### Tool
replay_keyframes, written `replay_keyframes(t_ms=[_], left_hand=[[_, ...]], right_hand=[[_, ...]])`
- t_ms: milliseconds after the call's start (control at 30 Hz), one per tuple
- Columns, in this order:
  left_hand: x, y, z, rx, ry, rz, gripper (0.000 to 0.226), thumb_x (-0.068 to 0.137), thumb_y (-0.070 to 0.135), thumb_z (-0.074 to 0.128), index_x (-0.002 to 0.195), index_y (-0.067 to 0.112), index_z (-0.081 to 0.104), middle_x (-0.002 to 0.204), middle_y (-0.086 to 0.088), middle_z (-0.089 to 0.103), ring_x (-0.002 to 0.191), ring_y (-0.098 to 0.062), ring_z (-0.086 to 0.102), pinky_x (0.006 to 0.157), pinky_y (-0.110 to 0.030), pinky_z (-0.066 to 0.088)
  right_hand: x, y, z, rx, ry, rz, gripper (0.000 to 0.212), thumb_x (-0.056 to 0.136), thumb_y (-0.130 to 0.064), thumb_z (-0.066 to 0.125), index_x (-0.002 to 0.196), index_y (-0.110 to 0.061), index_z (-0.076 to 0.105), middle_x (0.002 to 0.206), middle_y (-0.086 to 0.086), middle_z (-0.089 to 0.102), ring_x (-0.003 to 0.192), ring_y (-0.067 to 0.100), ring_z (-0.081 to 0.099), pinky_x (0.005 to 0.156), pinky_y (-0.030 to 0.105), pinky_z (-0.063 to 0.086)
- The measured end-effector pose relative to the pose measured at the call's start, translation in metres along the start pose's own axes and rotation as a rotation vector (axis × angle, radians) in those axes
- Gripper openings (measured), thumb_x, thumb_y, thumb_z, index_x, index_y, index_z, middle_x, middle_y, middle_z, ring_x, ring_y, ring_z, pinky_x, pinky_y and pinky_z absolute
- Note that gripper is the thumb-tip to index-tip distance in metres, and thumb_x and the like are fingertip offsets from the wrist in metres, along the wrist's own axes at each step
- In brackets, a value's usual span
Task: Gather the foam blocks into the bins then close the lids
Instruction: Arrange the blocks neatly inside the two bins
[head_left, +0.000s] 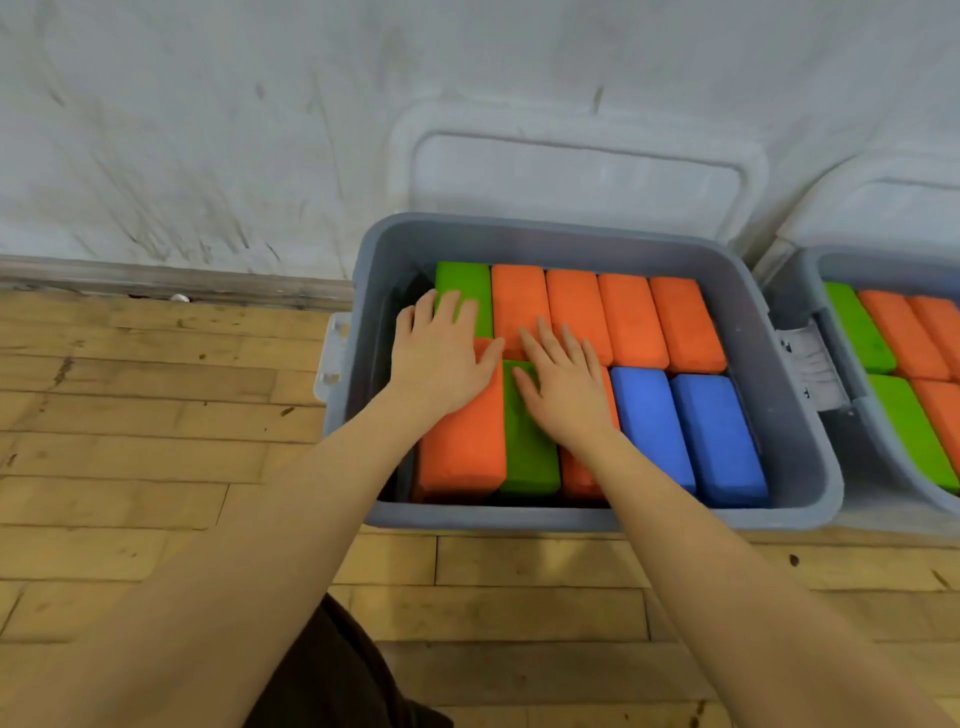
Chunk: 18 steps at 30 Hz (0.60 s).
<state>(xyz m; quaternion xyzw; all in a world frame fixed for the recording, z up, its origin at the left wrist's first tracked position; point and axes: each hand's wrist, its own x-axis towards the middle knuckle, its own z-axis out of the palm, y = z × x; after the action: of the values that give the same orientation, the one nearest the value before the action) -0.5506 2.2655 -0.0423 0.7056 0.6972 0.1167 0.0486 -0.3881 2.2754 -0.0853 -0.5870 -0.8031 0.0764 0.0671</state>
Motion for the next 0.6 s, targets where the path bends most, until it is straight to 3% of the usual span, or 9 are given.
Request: replay_keyframes(t_ms=[100, 167, 300, 600], left_hand=[[0.013, -0.002, 0.011, 0.011, -0.119, 0.022, 0.058, 0.095, 0.051, 0.029, 0.146, 0.022, 0.030, 0.157, -0.001, 0.018, 0.144, -0.025, 0.009, 0.115, -0.046, 0.008], [0.010, -0.008, 0.021, 0.026, -0.132, 0.024, 0.058, 0.096, 0.050, 0.025, 0.148, 0.024, 0.025, 0.158, 0.001, 0.013, 0.145, -0.023, 0.004, 0.116, -0.047, 0.005], [0.004, -0.017, 0.035, -0.019, -0.152, 0.006, 0.054, 0.098, 0.046, 0.022, 0.149, 0.028, 0.017, 0.159, 0.003, 0.003, 0.146, -0.018, -0.003, 0.118, -0.045, 0.002], [0.009, -0.021, 0.055, -0.009, -0.137, 0.015, 0.056, 0.098, 0.045, 0.021, 0.150, 0.033, 0.005, 0.159, 0.005, -0.002, 0.145, -0.016, -0.009, 0.117, -0.047, -0.005]], right_hand=[[0.010, 0.004, 0.006, -0.052, -0.022, -0.002, 0.069, 0.088, -0.058, 0.008, 0.148, -0.030, 0.026, 0.158, -0.003, 0.018, 0.146, 0.022, 0.013, 0.116, 0.040, 0.002], [0.011, 0.001, 0.013, -0.079, -0.025, 0.011, 0.069, 0.087, -0.058, 0.004, 0.149, -0.032, 0.022, 0.158, -0.005, 0.017, 0.146, 0.020, 0.014, 0.116, 0.042, 0.001], [0.012, -0.005, 0.021, -0.091, 0.033, 0.006, 0.061, 0.093, -0.050, 0.013, 0.146, -0.028, 0.033, 0.153, 0.000, 0.031, 0.141, 0.025, 0.029, 0.114, 0.049, 0.013], [0.013, -0.002, 0.026, -0.077, 0.096, 0.030, 0.054, 0.094, -0.047, 0.026, 0.142, -0.029, 0.041, 0.150, -0.001, 0.038, 0.138, 0.024, 0.036, 0.111, 0.049, 0.022]])
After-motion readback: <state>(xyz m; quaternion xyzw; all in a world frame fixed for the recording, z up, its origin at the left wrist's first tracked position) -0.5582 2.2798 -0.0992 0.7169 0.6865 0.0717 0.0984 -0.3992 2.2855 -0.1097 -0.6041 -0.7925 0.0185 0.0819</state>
